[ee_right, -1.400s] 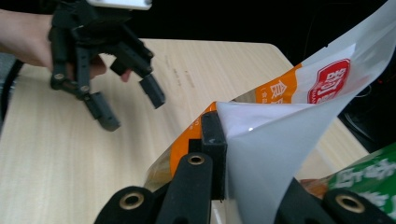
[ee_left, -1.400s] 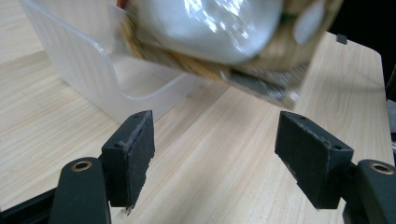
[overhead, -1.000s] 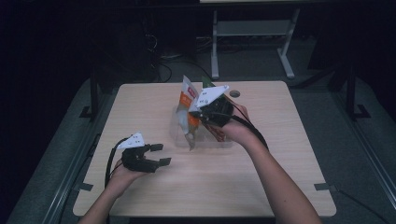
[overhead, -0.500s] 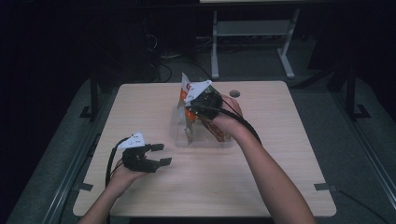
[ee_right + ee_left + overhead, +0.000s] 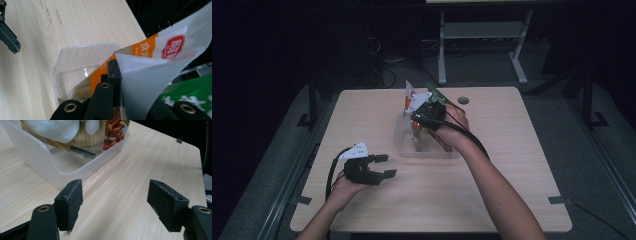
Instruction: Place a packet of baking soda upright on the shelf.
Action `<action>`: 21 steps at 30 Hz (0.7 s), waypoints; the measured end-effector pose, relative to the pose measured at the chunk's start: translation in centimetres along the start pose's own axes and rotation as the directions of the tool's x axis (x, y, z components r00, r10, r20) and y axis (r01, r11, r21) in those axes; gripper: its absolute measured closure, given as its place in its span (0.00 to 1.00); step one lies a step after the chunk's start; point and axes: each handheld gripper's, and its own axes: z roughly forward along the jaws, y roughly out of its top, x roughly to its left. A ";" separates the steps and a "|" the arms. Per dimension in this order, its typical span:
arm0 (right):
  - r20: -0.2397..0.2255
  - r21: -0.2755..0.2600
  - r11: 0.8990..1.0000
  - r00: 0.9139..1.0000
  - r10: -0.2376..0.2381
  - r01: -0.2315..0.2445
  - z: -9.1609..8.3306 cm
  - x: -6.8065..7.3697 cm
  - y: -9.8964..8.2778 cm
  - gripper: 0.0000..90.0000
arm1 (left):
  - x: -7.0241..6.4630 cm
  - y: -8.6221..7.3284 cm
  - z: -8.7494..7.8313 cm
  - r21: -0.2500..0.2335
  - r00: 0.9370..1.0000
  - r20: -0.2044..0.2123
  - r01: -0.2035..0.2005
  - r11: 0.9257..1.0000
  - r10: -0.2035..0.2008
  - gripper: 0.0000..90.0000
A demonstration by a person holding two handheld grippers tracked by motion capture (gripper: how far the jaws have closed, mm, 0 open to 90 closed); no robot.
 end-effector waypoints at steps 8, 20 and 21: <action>-0.028 0.014 0.999 0.999 0.039 -0.039 1.7 1.0 -1.3 1.00 | 0.1 -0.1 0.2 0.022 1.000 0.006 -0.003 1.000 0.002 0.31; -0.042 -0.020 0.996 0.995 0.088 -0.089 1.4 0.8 -1.8 0.94 | 0.1 -0.1 0.5 0.024 1.000 0.002 0.004 1.000 -0.004 0.31; -0.060 -0.035 0.993 0.992 0.111 -0.113 1.1 0.7 -1.8 0.91 | 0.1 -0.1 0.4 0.026 1.000 0.001 0.004 1.000 -0.004 0.31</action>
